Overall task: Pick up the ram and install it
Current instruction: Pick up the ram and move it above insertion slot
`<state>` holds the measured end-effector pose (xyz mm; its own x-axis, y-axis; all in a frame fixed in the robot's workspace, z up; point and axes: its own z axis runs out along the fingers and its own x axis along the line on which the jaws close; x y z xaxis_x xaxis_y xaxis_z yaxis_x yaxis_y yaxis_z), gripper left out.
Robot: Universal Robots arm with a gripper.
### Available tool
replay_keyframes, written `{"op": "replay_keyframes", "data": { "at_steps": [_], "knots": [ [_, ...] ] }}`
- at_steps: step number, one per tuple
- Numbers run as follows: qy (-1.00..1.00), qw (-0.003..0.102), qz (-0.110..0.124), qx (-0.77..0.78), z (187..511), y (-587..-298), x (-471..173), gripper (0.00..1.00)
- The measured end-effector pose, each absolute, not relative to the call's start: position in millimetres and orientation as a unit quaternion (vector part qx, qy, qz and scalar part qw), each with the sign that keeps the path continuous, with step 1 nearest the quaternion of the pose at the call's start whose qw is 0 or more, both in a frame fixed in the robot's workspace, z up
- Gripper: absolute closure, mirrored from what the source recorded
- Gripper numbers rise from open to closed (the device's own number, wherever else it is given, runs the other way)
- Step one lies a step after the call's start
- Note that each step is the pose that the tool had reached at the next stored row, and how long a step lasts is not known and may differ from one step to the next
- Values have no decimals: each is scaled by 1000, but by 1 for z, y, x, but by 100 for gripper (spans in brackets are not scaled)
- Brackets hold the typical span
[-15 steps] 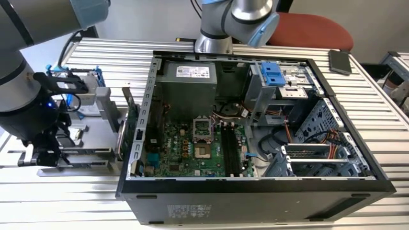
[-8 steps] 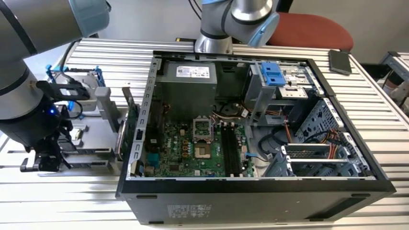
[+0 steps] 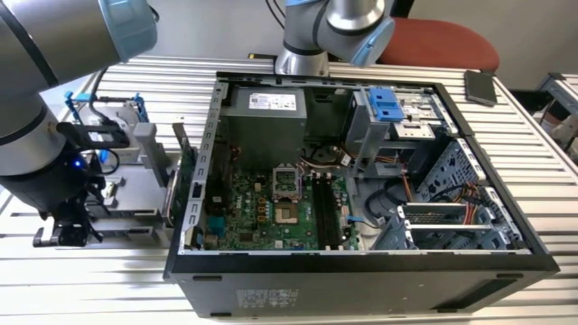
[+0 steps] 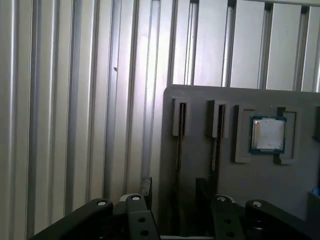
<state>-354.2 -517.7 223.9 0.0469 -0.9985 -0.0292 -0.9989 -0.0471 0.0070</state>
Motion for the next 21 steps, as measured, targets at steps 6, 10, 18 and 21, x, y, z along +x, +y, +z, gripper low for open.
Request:
{"op": "replay_keyframes", "data": {
  "at_steps": [6,10,18,21],
  "knots": [
    [693,7,13,-720,218,-518,-354,0],
    [695,7,13,-719,215,-517,-354,0],
    [696,7,13,-718,212,-516,-354,0],
    [697,7,13,-717,210,-514,-354,0]
  ]
}}
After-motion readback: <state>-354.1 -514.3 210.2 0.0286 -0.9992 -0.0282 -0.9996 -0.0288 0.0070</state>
